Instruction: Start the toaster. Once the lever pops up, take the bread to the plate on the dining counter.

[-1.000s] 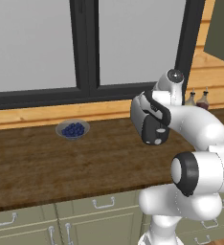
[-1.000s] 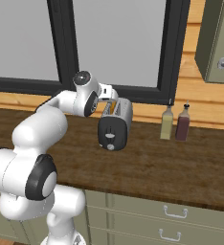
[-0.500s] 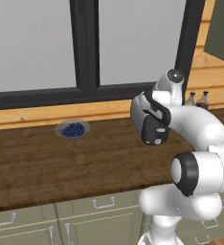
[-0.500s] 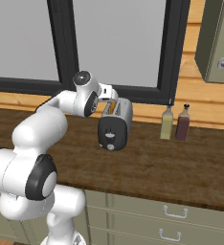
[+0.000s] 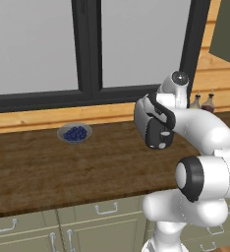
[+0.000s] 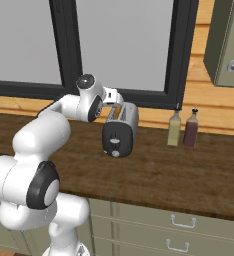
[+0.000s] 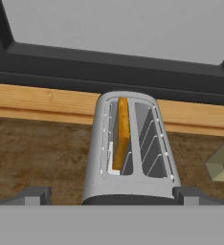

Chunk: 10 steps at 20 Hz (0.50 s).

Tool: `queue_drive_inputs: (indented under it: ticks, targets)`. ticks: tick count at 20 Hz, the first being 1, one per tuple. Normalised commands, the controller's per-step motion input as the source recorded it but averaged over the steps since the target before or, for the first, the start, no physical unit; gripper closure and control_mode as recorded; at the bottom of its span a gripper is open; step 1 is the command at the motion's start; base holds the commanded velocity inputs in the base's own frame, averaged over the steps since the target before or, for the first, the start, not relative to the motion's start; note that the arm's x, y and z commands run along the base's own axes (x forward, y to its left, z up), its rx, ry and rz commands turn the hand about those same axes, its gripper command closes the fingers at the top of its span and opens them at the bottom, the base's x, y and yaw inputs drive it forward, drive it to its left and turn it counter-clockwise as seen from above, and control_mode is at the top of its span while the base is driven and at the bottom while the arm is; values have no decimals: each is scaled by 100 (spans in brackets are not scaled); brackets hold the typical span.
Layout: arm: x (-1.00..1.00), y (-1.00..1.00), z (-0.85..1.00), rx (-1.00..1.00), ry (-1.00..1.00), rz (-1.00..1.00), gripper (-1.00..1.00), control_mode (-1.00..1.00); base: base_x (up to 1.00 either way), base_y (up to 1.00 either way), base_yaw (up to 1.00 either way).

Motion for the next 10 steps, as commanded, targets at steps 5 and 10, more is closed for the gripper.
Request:
queue_drive_inputs:
  ticks: [5,10]
  targets:
    - [0,0,0,0,0,0,-100,-100,0,0,0]
    - [0,0,0,0,0,0,-100,-100,0,0,0]
